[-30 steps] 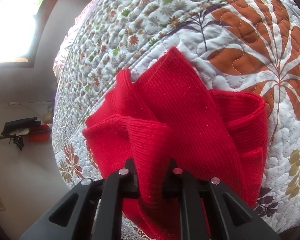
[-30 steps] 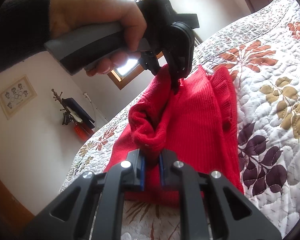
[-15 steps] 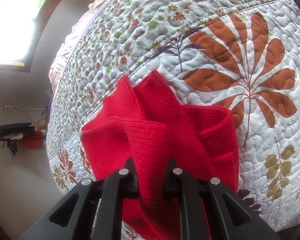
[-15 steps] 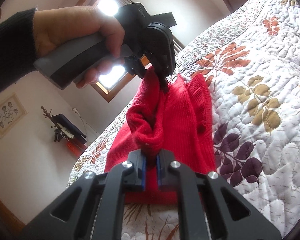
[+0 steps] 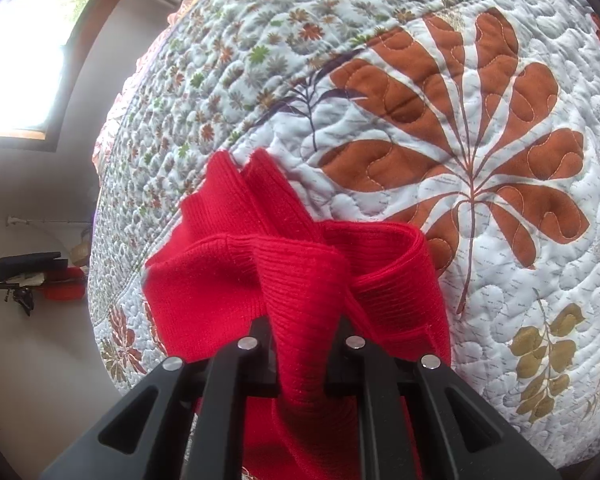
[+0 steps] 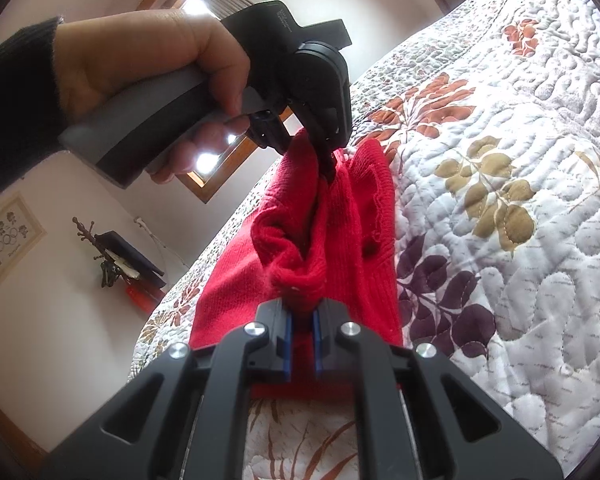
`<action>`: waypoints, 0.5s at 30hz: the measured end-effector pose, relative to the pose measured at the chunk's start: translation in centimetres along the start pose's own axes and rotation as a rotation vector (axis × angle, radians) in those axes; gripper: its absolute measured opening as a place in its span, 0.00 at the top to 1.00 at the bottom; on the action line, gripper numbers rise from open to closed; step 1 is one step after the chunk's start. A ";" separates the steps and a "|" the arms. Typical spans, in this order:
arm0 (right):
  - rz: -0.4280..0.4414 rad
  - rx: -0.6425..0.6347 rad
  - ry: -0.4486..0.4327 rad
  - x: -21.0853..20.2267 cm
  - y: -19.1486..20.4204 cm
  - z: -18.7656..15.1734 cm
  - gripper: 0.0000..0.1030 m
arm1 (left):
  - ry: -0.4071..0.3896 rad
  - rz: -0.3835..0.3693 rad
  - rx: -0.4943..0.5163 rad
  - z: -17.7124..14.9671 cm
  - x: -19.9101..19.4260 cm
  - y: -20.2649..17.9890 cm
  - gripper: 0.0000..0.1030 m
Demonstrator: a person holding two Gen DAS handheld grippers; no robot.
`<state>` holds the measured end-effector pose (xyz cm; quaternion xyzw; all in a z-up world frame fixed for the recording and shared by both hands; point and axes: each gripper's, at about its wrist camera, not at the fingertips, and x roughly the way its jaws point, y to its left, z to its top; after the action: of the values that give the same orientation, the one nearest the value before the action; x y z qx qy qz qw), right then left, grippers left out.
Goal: Fold small clothes
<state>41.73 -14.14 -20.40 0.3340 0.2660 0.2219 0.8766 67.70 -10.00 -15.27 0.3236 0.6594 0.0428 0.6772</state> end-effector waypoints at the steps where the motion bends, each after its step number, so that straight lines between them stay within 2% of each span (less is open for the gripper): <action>1: 0.001 0.005 0.004 0.0 -0.1 0.0 0.94 | 0.002 0.001 0.000 0.0 0.0 -0.1 0.89; 15: -0.015 0.015 -0.013 -0.6 -0.5 0.0 0.94 | -0.039 -0.041 -0.021 -0.4 -1.2 1.1 0.89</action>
<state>41.43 -14.85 -20.58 0.3401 0.2643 0.2111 0.8774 67.60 -9.60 -13.63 0.3037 0.6523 0.0293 0.6939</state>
